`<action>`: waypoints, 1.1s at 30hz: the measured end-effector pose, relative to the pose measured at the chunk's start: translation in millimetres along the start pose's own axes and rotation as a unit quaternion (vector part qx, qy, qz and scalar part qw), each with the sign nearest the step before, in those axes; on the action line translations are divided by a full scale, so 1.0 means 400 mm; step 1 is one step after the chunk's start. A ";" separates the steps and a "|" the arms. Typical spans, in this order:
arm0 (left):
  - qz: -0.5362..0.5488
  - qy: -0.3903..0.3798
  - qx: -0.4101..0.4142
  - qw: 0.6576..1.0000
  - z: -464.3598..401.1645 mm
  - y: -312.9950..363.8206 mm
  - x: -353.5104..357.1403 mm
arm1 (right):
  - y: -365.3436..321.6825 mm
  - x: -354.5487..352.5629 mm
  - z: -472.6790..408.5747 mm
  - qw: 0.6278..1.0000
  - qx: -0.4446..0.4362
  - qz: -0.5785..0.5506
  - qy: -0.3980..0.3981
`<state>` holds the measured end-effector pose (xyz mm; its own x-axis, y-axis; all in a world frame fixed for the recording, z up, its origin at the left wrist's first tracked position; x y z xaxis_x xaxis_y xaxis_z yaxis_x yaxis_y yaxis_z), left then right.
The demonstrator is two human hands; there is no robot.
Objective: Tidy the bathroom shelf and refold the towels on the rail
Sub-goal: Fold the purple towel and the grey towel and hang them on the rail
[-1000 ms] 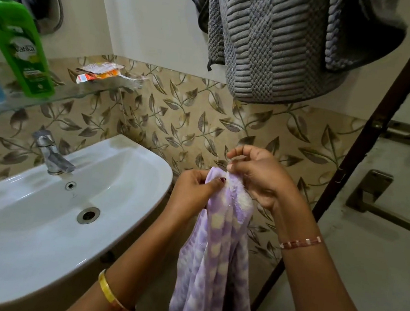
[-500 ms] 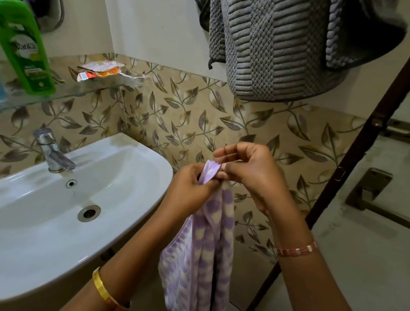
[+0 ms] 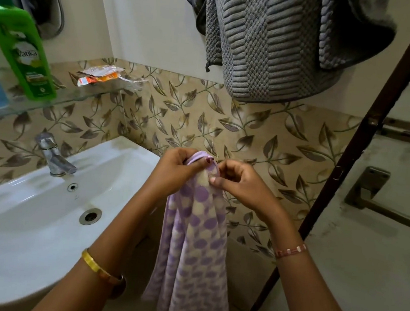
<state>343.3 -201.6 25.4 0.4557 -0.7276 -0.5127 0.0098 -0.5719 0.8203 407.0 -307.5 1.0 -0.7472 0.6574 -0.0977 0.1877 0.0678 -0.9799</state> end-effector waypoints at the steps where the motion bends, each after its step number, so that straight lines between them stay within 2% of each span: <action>1: 0.011 0.015 -0.004 1.000 -0.003 -0.001 -0.008 | 0.010 0.004 0.002 1.000 0.004 -0.014 -0.009; 4: 0.023 0.069 -0.005 0.997 -0.016 -0.003 -0.031 | 0.035 0.016 0.011 0.997 0.003 -0.078 -0.002; 7: -0.003 0.079 0.017 0.997 -0.020 0.008 -0.038 | 0.058 0.029 0.015 0.984 0.005 -0.176 0.028; 10: -0.015 0.015 0.036 0.999 -0.012 0.008 -0.031 | 0.066 0.032 0.013 0.973 0.008 -0.228 0.022; 12: -0.019 -0.033 0.053 0.998 0.000 0.009 -0.028 | 0.059 0.041 0.013 0.976 0.005 -0.217 -0.016; 15: -0.019 -0.041 0.061 0.997 0.008 0.016 -0.037 | 0.054 0.059 0.017 0.985 0.006 -0.162 -0.060; 19: -0.013 0.020 0.069 0.997 0.012 0.030 -0.066 | 0.091 0.061 0.021 0.986 0.054 -0.133 -0.084; 23: 0.011 0.120 0.061 0.991 0.016 0.022 -0.136 | 0.180 0.049 0.036 0.977 0.153 -0.107 -0.102; 25: 0.001 0.164 0.070 0.984 0.022 0.020 -0.162 | 0.222 0.038 0.038 0.973 0.192 -0.083 -0.094; 28: -0.007 0.229 0.074 0.971 0.040 0.011 -0.184 | 0.243 0.018 0.033 0.965 0.221 -0.125 -0.068; 33: 0.017 0.268 0.078 0.960 0.059 -0.002 -0.192 | 0.275 0.001 0.031 0.961 0.246 -0.116 -0.056</action>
<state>287.2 -154.1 58.4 0.8459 -0.4720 -0.2485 -0.1277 -0.6315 0.7648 419.6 -308.9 -109.1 -0.8022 0.5800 0.1417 -0.2952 -0.1791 -0.9385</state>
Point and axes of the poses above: each hand's wrist, its own z-axis away from the middle knuckle, its own x-axis out of the palm, y = z × x, the point moved 8 cm from there along -z, towards the middle knuckle, and after that the axes turned 13 degrees about -z, right-handed, at the moved point
